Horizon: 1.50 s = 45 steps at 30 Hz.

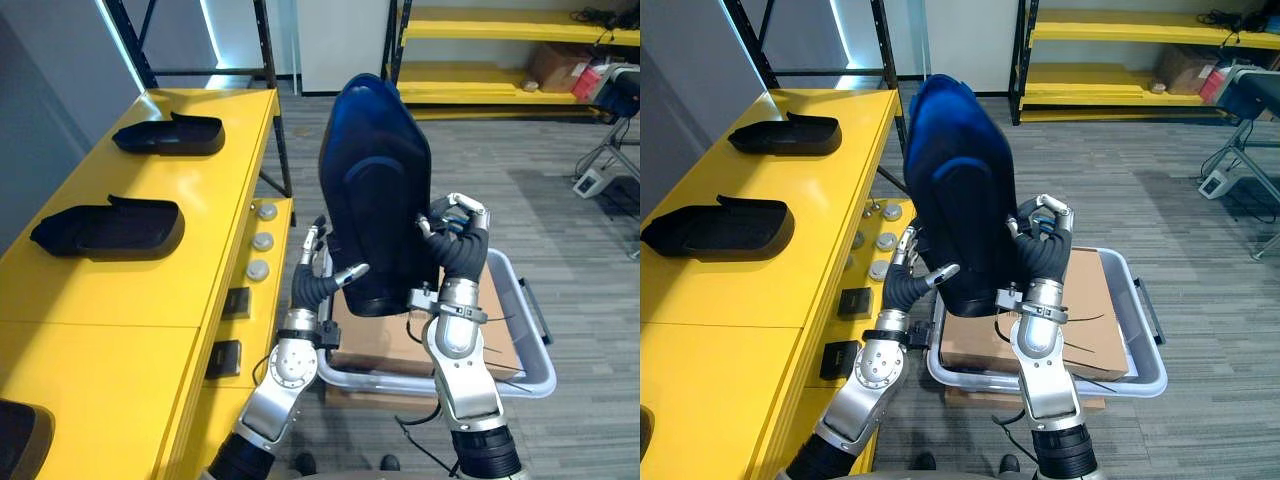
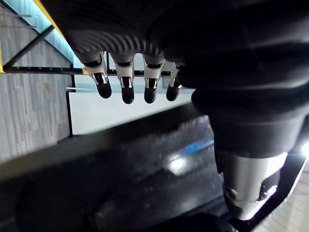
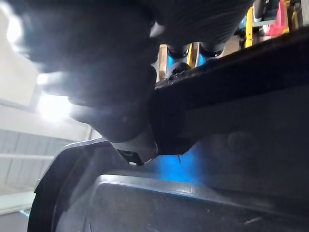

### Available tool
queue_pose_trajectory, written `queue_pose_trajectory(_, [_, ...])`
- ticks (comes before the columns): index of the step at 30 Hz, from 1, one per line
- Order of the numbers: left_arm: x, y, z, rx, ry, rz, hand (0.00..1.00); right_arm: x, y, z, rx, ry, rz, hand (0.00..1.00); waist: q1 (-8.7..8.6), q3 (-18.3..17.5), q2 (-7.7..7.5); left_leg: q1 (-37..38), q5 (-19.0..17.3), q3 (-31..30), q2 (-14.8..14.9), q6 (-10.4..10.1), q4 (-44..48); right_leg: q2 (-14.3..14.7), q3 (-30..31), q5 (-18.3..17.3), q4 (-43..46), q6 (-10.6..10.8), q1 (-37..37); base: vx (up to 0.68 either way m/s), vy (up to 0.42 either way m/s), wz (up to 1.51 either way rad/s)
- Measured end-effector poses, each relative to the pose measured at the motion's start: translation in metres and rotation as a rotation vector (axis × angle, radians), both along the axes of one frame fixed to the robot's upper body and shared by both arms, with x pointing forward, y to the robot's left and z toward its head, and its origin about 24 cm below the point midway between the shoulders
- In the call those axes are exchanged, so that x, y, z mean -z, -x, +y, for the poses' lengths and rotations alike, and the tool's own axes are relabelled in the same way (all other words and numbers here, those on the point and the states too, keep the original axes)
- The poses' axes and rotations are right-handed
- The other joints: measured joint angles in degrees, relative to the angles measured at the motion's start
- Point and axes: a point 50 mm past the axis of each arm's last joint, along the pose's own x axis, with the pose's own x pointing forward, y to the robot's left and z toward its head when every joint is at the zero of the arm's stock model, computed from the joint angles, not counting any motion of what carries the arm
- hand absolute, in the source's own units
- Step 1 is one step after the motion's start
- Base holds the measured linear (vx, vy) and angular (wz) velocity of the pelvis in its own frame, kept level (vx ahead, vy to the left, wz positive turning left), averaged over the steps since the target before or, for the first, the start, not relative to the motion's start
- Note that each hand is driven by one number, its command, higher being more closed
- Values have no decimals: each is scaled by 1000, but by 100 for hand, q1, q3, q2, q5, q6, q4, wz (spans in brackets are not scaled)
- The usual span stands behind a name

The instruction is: Walk over and take plastic housings, then place them on the shelf

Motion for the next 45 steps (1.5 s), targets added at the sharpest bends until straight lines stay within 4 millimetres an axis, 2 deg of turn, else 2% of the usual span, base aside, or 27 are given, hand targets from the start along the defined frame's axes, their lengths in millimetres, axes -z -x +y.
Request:
queue_pose_trajectory(4, [1, 1, 0, -5, -8, 1, 100, -3, 0, 4, -24, 5, -16, 100, -91, -39, -8, 3, 2, 8, 0, 1, -4, 0, 5, 1, 3, -1, -7, -25, 0, -1])
queue_pose_trajectory(5, [1, 1, 0, -4, -7, 1, 100, -2, 0, 4, -31, 5, -18, 0, -104, -47, -13, 3, 2, 23, 1, 1, -5, 1, 18, 3, 3, -2, -14, -25, 1, -4])
queue_pose_trajectory(13, [-3, -1, -3, 10, -5, -7, 100, 1, -1, -1, -81, -23, -9, 0, -129, -163, -18, 4, 2, 36, 2, 1, -11, 3, 36, 8, 0, -5, -20, -5, 0, -1])
queue_pose_trajectory(20, [1, -6, 7, -28, -29, 15, 100, 2, -2, -1, -219, -39, 0, 0, -173, -218, -31, 27, 8, 48, 3, 8, -12, 4, 61, 27, 2, -5, -8, -4, 0, 0])
queue_pose_trajectory(24, [1, -7, 8, -13, -42, 14, 100, -6, -2, -16, -211, -13, -36, 0, -159, -227, -46, 70, 13, 67, 3, 15, -51, 8, 94, 27, 4, -4, 4, 0, 0, -4])
queue_pose_trajectory(27, [2, -9, 11, -8, -44, 22, 100, -21, 4, -28, -211, -2, -104, 0, -159, -227, -47, 85, 13, 106, 4, 15, -74, 9, 131, 28, 4, -2, -9, -5, -1, -7])
queue_pose_trajectory(30, [15, -10, 25, -71, -57, 72, 100, -48, 16, -63, -104, -56, -270, 0, -217, -227, -48, 113, 22, 127, 5, 28, -115, 11, 145, 28, 3, -1, -12, -5, -5, -4])
queue_pose_trajectory(32, [30, -8, 47, -161, -66, 142, 100, -64, 30, -100, 54, -99, -400, 0, -260, -226, -50, 156, 30, 163, 10, 39, -168, 17, 173, 27, 1, 0, -11, -7, -8, -8])
queue_pose_trajectory(33, [33, -6, 51, -178, -64, 155, 100, -66, 33, -108, 91, -106, -422, 0, -265, -226, -50, 167, 30, 170, 10, 39, -181, 17, 179, 26, 1, 0, -10, -13, -8, -8])
queue_pose_trajectory(35, [38, -5, 63, -227, -62, 176, 100, -67, 47, -137, 236, -132, -464, 0, -281, -225, -50, 178, 30, 178, 7, 39, -205, 15, 193, 25, 0, 2, -15, -7, -2, -2])
queue_pose_trajectory(38, [42, -2, 76, -283, -57, 196, 100, -52, 70, -173, 429, -174, -443, 0, -287, -222, -57, 180, 30, 176, 5, 39, -219, 13, 192, 22, -2, 6, -22, -10, -3, 0])
queue_pose_trajectory(39, [43, -2, 78, -291, -56, 201, 100, -47, 73, -179, 466, -183, -426, 0, -295, -222, -59, 180, 30, 176, 5, 39, -224, 13, 192, 21, -3, 7, -25, -32, -12, -1])
queue_pose_trajectory(40, [45, 1, 83, -310, -54, 210, 100, -34, 77, -193, 545, -205, -375, 0, -338, -222, -66, 182, 29, 177, 5, 39, -230, 13, 196, 18, -7, 10, -37, -37, -12, -1])
queue_pose_trajectory(43, [52, 10, 96, -365, -54, 239, 100, 22, 92, -226, 758, -291, -133, 0, -437, -219, -85, 178, 25, 194, 7, 38, -242, 17, 219, 6, -10, 21, -81, -33, -12, -5])
queue_pose_trajectory(45, [56, 16, 103, -396, -52, 259, 100, 76, 108, -238, 870, -374, 125, 0, -433, -220, -78, 150, 22, 243, 13, 36, -245, 21, 266, 7, -5, 21, -130, -10, -9, -11])
